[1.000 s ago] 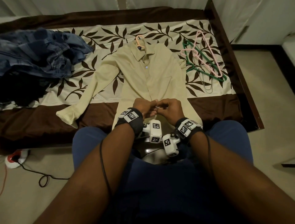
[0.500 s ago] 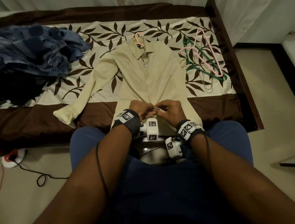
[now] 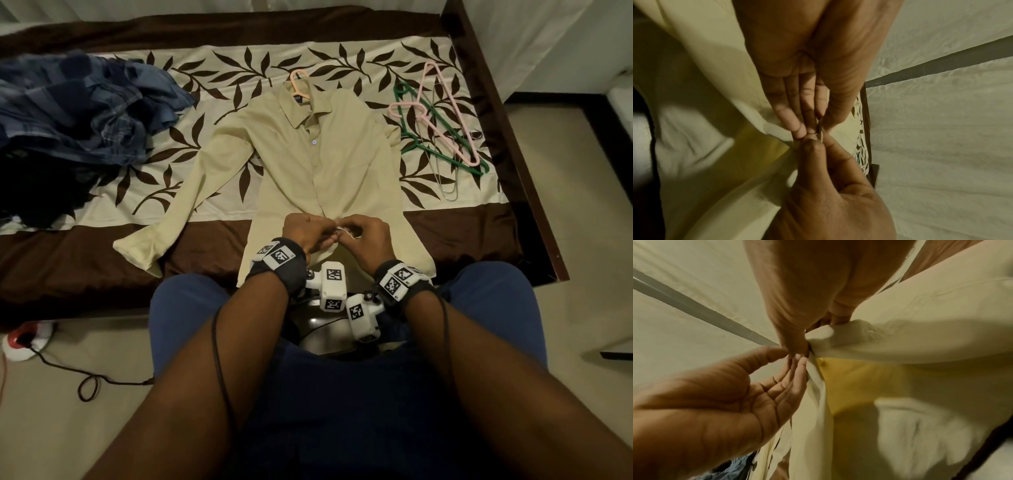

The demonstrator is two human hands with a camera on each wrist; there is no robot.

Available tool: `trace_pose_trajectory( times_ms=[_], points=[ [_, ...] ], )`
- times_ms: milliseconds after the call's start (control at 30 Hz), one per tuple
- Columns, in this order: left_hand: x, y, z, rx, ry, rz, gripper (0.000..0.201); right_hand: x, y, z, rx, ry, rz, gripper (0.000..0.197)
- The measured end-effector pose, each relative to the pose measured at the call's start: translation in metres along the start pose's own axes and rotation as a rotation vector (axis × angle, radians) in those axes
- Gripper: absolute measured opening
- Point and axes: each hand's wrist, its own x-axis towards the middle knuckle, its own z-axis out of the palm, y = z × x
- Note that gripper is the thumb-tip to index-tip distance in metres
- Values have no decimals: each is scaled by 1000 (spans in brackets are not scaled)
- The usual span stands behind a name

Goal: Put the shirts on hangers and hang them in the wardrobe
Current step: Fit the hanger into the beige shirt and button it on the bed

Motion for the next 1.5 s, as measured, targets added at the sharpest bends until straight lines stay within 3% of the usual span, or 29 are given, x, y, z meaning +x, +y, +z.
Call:
trace_pose_trajectory(
  times_ms=[200,400,567,667,733,800,867,933,1067,1167,1233,1400,1500],
  points=[
    [2,-5,-2,-3,1,74,21,1,0,-9,162,-102,95,16],
    [6,-5,-3,27,-21,107,20,9,-1,-15,377,-112,219,11],
    [12,-6,-8,79,-39,150,21,14,-4,-18,634,-230,475,15],
    [14,-7,-10,137,-46,234,23,15,-8,-20,698,-271,540,17],
    [17,-8,-8,177,8,311,22,16,-7,-21,581,-285,488,19],
    [21,-10,-6,201,58,366,21,17,-2,-20,278,-308,351,18],
    [25,-14,-7,194,20,392,18,17,2,-17,105,-296,259,11],
    [29,-19,-12,269,-74,425,18,17,6,-16,101,-258,231,15],
    [31,-21,-31,739,-194,457,42,15,2,-20,298,-185,272,7],
    [22,-14,-45,1138,-175,508,25,11,0,-28,287,-168,290,8],
    [16,-7,-57,1285,-131,532,31,7,0,-35,205,-193,282,6],
    [3,7,-90,1381,-35,504,28,-1,-3,-57,-248,-278,184,20],
    [-5,5,-92,1312,54,513,11,-6,-3,-59,-302,-299,210,18]
  ],
)
